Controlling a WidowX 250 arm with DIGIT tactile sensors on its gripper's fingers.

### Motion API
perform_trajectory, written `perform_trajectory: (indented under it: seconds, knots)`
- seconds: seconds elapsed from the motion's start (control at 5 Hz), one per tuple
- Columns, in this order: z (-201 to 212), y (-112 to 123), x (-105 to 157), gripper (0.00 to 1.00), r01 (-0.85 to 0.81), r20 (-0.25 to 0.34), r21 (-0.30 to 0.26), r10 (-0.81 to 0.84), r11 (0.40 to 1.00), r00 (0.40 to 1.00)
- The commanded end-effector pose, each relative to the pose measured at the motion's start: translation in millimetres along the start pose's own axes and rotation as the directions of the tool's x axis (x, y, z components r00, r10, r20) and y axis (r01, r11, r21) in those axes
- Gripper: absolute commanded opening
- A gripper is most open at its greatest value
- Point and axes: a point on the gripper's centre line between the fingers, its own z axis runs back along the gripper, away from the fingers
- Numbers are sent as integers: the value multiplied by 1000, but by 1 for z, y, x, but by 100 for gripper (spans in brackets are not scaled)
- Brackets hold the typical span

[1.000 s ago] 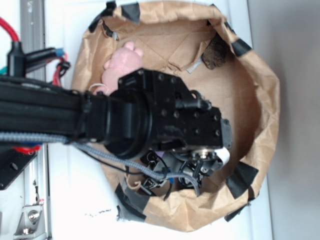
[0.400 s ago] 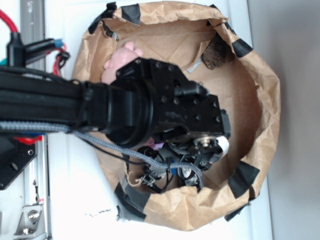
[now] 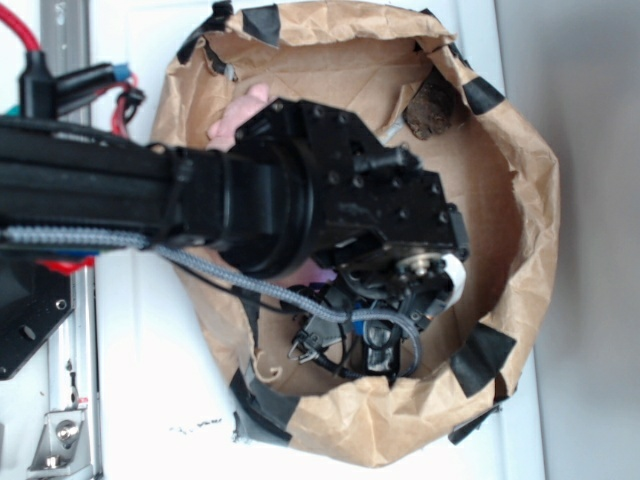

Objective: Grab the black box.

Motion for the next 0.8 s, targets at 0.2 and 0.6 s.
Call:
perform_trajectory:
  seconds: [0.2,0.6]
  knots:
    - [16,0,11,0,32,45,23,-33,999,998]
    - [17,1,5,100,109,33,65,-112,992,993]
